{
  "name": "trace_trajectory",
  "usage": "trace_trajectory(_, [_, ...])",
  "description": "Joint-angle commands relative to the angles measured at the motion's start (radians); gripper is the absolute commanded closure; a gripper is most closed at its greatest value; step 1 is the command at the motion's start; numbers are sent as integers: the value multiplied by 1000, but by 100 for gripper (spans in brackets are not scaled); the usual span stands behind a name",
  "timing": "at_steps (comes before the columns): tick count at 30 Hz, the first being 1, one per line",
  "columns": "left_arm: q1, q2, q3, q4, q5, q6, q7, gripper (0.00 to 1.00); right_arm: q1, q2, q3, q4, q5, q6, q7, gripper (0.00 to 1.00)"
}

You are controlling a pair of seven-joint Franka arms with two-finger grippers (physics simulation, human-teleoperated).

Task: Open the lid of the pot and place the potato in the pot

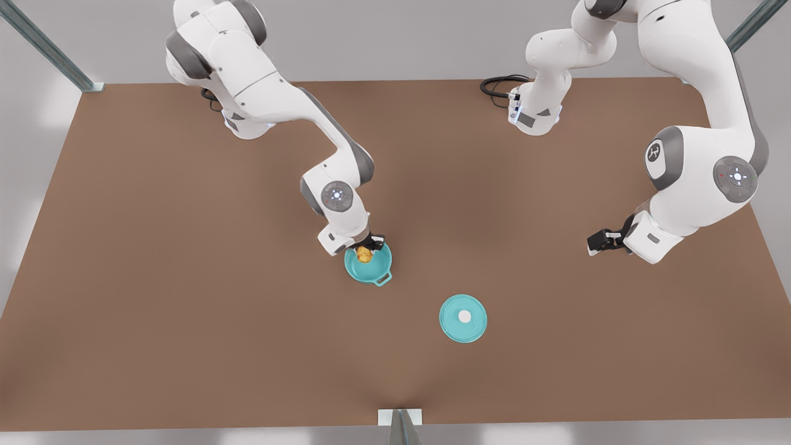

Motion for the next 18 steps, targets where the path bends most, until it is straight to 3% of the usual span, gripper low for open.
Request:
trace_trajectory(1, [0, 0, -2, 1, 1, 0, 41, 0, 7, 13, -1, 14, 2, -14, 123, 44])
trace_trajectory(3, [-2, 0, -4, 1, 1, 0, 41, 0, 5, 19, -1, 15, 2, -14, 123, 44])
trace_trajectory(4, [-2, 1, -4, 1, 1, 0, 41, 0, 5, 19, -1, 15, -1, -14, 109, 10])
trace_trajectory(5, [0, 1, -4, 1, 1, 0, 41, 0, 5, 19, -3, 15, -1, -14, 107, 0])
trace_trajectory(8, [-5, 1, -4, 1, 1, 0, 43, 0, 1, 16, -6, 15, -2, -14, 106, 0])
trace_trajectory(9, [-5, 1, -4, 1, 2, 0, 41, 0, -5, -37, -52, 18, -5, -70, 100, 0])
trace_trajectory(11, [-5, 1, -4, 1, 1, 0, 41, 0, -178, -176, -102, 26, -15, -311, -198, 0])
trace_trajectory(12, [-5, 1, -4, 1, 2, 0, 41, 0, -359, -231, -93, 72, -20, -462, -518, 0])
trace_trajectory(14, [-6, 1, -4, 1, 1, 0, 41, 0, -543, -254, -90, 136, -20, -604, -787, 0])
trace_trajectory(18, [-7, 1, -4, 1, 2, 0, 43, 0, -590, -254, -90, 170, -11, -638, -821, 0])
